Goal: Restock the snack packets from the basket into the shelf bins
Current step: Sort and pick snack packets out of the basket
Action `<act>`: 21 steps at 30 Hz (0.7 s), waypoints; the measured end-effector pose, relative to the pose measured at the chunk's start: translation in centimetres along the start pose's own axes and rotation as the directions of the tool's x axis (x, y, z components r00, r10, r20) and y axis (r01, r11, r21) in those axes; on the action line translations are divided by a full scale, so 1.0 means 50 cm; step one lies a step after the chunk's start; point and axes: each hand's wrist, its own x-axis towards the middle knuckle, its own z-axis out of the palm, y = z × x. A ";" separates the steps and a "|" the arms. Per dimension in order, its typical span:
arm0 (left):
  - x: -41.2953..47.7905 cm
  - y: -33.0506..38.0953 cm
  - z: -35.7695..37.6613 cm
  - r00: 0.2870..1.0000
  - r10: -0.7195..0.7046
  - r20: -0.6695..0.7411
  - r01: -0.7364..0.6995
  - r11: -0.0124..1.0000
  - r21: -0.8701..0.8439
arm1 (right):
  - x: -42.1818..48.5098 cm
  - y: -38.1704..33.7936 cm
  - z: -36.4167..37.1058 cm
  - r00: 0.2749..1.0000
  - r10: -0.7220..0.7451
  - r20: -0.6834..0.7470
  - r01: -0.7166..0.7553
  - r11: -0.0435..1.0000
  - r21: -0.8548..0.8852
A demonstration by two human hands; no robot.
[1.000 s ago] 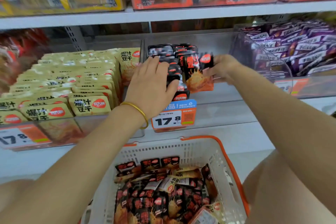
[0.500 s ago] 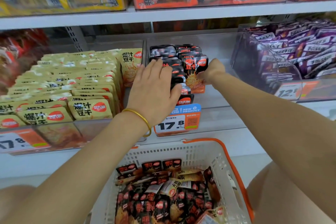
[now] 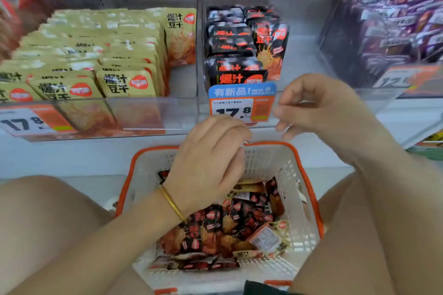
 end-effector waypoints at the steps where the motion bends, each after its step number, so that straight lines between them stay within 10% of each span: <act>1: -0.037 -0.011 0.019 0.997 -0.006 0.080 0.005 1.000 0.008 | -0.017 0.032 0.021 0.991 0.084 0.103 -0.081 0.996 -0.031; 9: -0.213 -0.167 0.163 0.638 -0.467 0.612 0.422 0.877 0.229 | 0.026 0.428 0.192 0.627 0.685 0.370 -0.302 0.653 -0.695; 15: -0.246 -0.220 0.200 0.399 -0.569 0.719 0.424 0.810 0.406 | -0.041 0.608 0.288 0.326 0.831 0.452 -0.578 0.553 -0.600; 21: -0.257 -0.222 0.203 0.377 -0.572 0.729 0.441 0.803 0.401 | -0.088 0.698 0.373 0.358 0.809 0.467 -0.630 0.578 -0.518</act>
